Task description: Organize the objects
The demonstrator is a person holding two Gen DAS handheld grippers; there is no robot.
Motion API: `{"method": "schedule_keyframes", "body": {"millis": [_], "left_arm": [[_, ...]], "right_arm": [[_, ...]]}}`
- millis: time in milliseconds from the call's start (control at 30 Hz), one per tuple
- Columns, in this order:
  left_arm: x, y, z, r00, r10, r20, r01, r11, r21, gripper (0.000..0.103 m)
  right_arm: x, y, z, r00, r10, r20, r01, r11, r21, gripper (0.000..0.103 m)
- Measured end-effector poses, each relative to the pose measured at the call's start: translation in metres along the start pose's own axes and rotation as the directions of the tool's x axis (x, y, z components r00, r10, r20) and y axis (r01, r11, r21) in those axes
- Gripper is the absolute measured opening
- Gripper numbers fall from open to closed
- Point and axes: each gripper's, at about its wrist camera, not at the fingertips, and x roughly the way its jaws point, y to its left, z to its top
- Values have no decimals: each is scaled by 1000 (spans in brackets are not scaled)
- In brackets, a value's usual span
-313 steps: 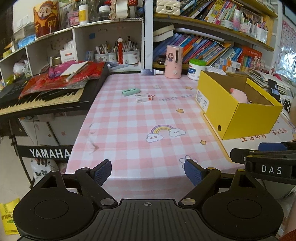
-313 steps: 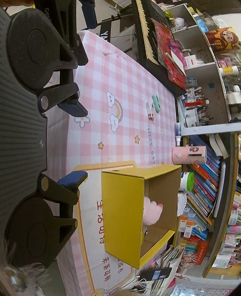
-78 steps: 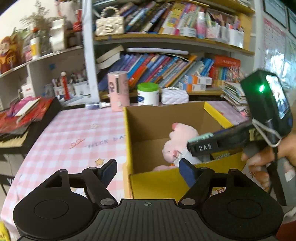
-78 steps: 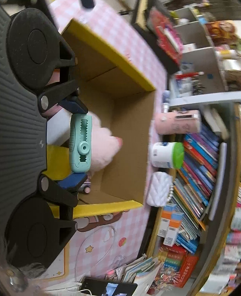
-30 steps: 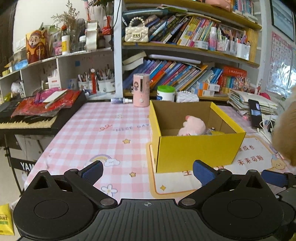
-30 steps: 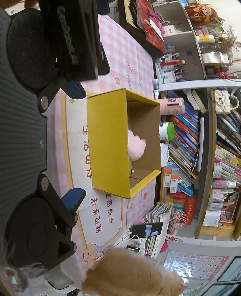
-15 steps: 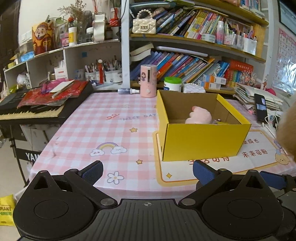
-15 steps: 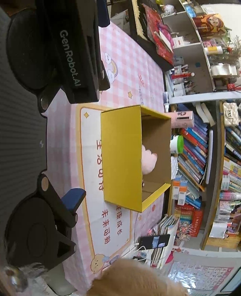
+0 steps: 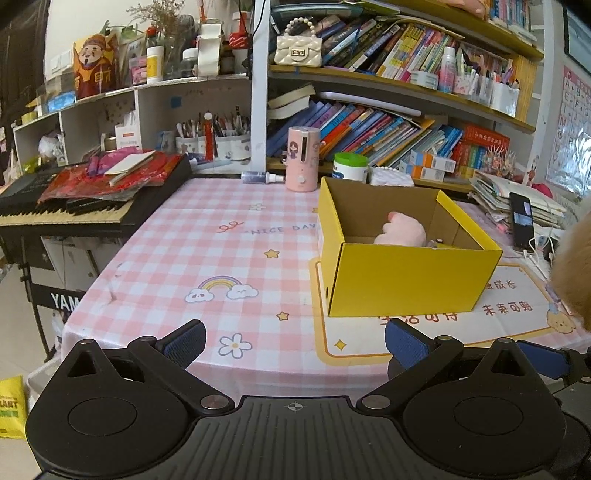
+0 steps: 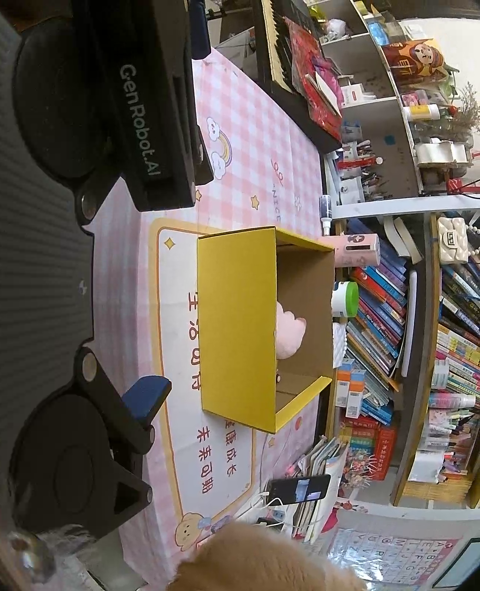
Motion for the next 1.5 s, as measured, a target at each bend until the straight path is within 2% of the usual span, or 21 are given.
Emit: {"method": "schedule_keyframes", "body": {"millis": [1500], "left_arm": [[-6,2,-2,1000,-4,-9,4,1000,-1,103]], "right_arm": [[-8,-1,-1,1000,-10,7,10,1000,-9,103]]}}
